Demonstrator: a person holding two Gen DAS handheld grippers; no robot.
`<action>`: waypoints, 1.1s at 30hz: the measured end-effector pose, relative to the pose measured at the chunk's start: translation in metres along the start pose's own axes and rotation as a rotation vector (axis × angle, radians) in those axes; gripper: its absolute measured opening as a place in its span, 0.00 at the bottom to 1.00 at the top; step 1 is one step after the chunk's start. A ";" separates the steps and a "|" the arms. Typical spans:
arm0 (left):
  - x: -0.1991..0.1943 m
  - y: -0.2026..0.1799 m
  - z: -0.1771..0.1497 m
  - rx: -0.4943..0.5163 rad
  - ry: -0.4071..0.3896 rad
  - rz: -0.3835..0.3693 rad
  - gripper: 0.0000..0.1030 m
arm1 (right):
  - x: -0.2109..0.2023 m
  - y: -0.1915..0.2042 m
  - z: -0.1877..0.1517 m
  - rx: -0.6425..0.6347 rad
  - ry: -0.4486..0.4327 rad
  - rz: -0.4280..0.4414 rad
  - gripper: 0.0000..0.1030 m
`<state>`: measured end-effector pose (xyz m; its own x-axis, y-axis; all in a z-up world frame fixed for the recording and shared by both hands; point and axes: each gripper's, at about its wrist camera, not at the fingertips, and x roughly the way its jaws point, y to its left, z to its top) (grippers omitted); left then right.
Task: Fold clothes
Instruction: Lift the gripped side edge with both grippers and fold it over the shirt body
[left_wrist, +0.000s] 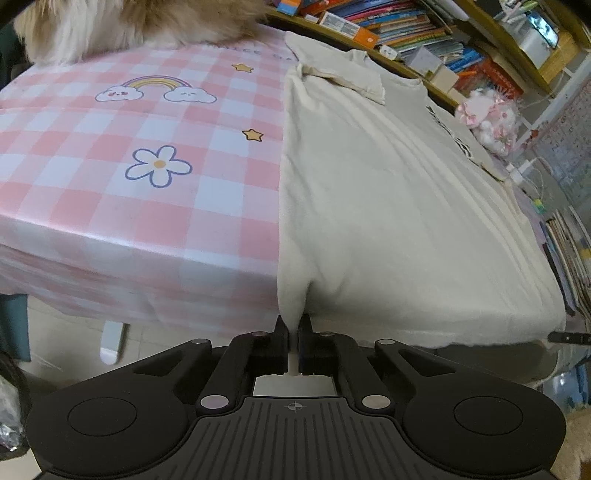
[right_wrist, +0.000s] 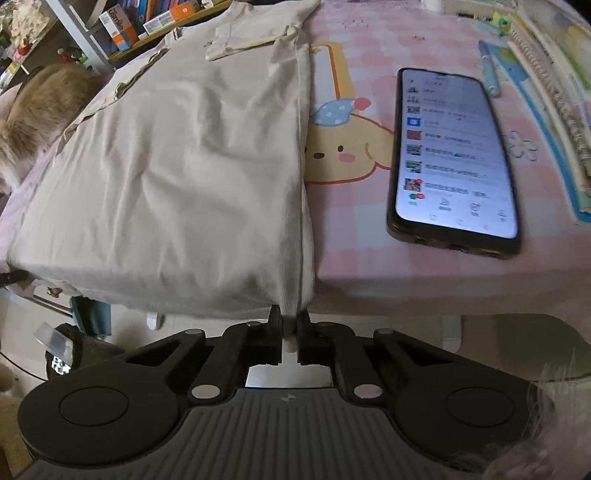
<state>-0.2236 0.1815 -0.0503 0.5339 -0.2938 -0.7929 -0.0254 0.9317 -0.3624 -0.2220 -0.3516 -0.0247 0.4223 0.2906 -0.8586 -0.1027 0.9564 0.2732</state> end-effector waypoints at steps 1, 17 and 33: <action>-0.004 0.000 -0.001 0.006 0.006 -0.006 0.02 | -0.005 0.000 -0.003 0.008 -0.006 0.002 0.06; -0.030 0.009 -0.031 -0.043 0.136 -0.161 0.02 | -0.052 -0.002 -0.038 0.254 0.022 0.076 0.06; -0.064 0.015 0.020 -0.224 -0.132 -0.419 0.02 | -0.090 -0.014 -0.024 0.433 -0.155 0.164 0.05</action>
<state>-0.2412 0.2187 0.0043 0.6393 -0.5905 -0.4926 0.0410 0.6658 -0.7450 -0.2801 -0.3903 0.0383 0.5641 0.3982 -0.7234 0.1907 0.7896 0.5833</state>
